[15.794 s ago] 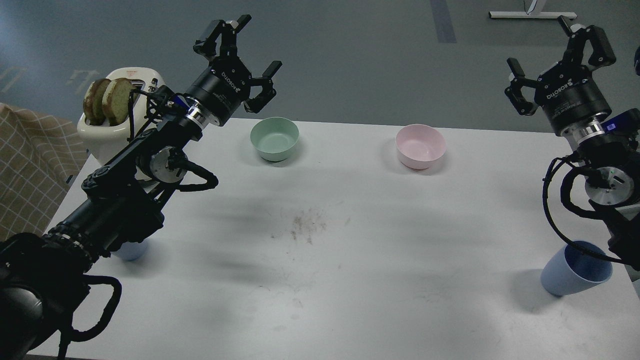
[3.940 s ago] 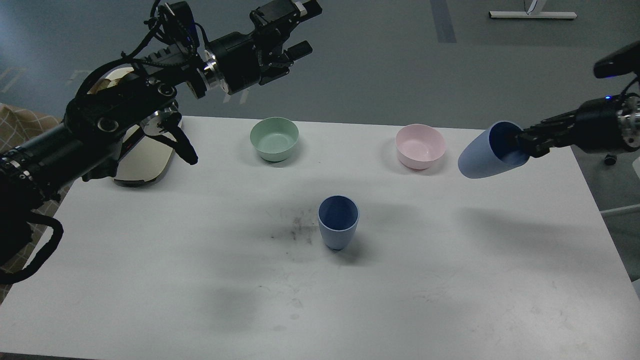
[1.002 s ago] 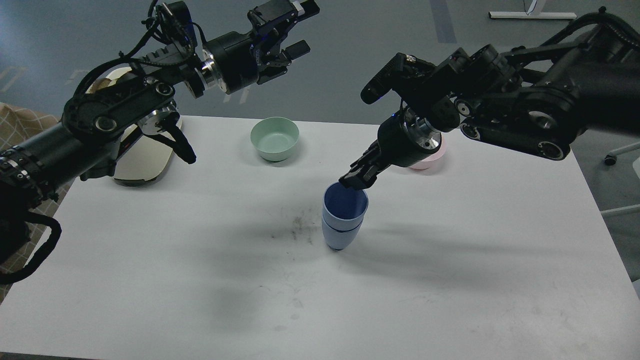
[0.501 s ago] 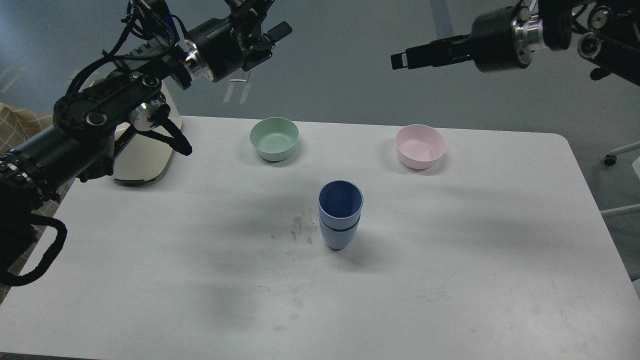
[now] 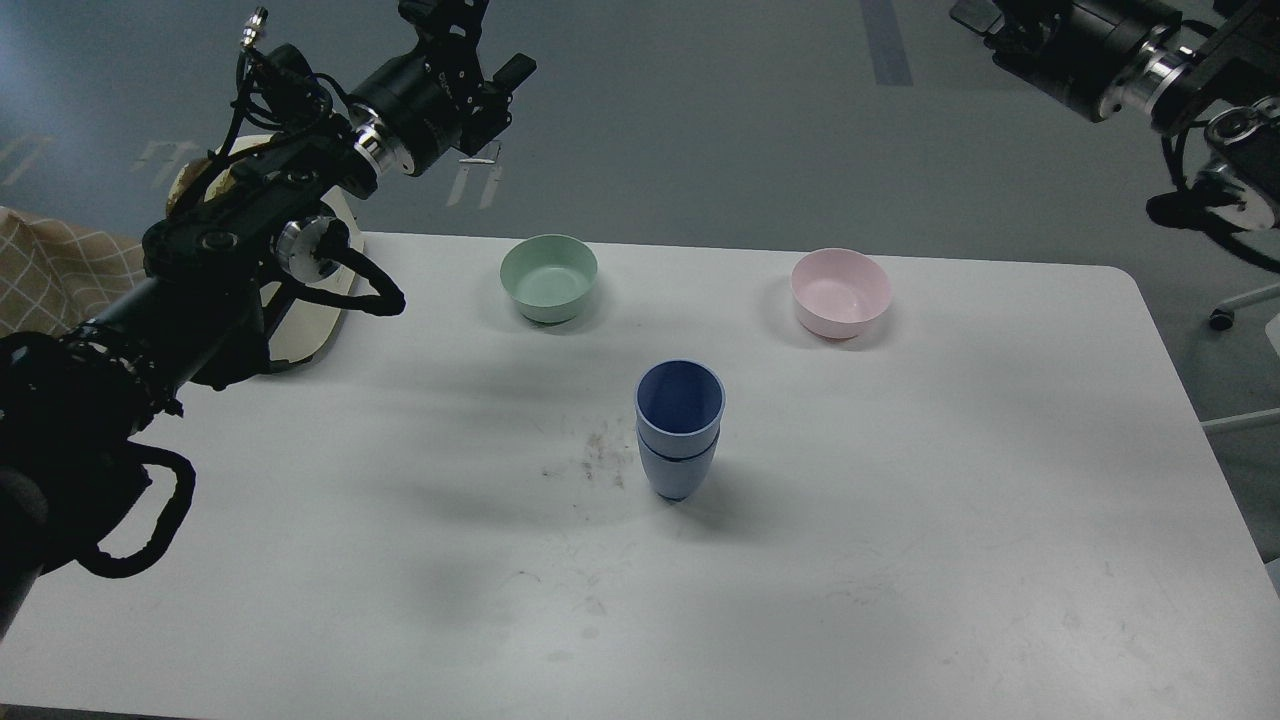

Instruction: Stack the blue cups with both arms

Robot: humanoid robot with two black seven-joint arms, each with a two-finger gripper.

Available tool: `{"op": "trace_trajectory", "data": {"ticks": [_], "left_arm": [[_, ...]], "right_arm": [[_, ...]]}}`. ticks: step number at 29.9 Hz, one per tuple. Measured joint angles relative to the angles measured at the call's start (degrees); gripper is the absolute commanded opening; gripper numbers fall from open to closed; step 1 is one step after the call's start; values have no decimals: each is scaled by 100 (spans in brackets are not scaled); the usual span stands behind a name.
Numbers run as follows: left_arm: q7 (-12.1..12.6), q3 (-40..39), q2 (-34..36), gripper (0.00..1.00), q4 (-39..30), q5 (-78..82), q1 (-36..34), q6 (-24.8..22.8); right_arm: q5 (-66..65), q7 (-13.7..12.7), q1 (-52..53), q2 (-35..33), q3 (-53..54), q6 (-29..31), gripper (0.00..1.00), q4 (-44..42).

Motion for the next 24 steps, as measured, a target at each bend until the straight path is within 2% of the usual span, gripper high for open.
{"op": "trace_trajectory", "data": {"ticks": [6, 12, 24], "left_arm": [[40, -145, -87, 98, -1, -236, 324, -370], [427, -495, -93, 98, 2, -498, 840, -432], [410, -808, -207, 98, 7, -525, 1148, -435]], "right_arm": [[523, 0, -550, 173, 242, 240, 100, -40], [1862, 0, -890, 371, 263, 602, 100, -36], [2324, 0, -1597, 743, 1082, 649, 100, 44]]}}
